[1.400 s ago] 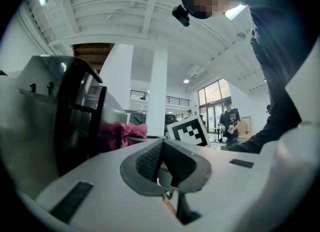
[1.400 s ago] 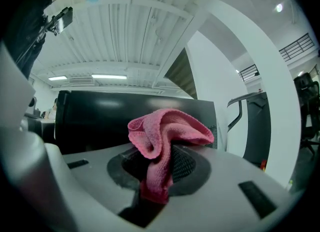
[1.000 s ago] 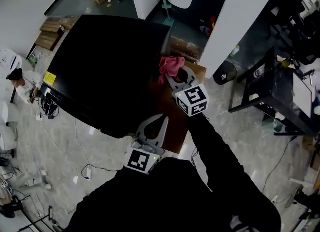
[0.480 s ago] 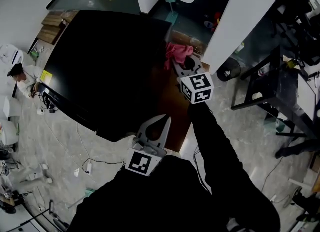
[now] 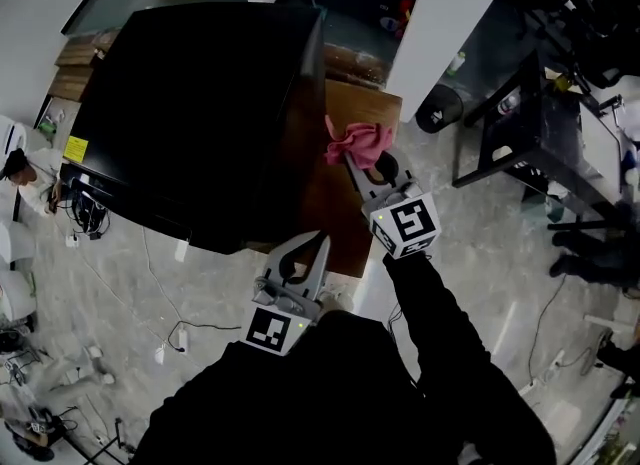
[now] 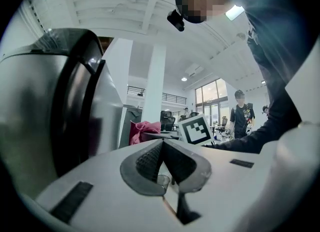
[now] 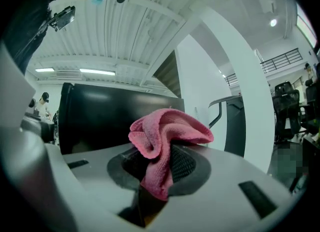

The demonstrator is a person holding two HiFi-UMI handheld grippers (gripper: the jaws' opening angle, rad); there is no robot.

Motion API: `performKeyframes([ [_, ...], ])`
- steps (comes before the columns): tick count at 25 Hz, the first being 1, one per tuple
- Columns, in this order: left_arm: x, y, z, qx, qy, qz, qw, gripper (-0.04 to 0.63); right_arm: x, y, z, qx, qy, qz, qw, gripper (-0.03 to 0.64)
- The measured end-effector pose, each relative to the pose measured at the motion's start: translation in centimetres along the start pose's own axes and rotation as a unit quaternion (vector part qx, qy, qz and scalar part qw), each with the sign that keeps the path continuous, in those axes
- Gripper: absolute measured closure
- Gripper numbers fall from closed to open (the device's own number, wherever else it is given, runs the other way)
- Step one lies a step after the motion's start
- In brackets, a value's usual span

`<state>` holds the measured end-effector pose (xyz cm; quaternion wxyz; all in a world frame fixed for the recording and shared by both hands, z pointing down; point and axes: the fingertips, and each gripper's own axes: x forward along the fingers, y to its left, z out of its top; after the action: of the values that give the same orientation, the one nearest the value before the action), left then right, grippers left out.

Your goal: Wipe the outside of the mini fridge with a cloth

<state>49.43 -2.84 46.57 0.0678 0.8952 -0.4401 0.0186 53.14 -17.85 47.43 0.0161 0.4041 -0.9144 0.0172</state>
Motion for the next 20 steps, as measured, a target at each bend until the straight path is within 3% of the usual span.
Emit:
performKeyframes([
  [10,-5.8,-0.9,-5.4,0.006,0.030,0.001,0.9995,0.589,-5.6,10.8,-8.7,0.029,0.063,0.029,0.997,0.529],
  [20,-6.3,1.4,-9.8,0.002,0.045,0.027,0.9986,0.589,-3.6,15.0,-14.8,0.059,0.090,0.073,0.991,0.529],
])
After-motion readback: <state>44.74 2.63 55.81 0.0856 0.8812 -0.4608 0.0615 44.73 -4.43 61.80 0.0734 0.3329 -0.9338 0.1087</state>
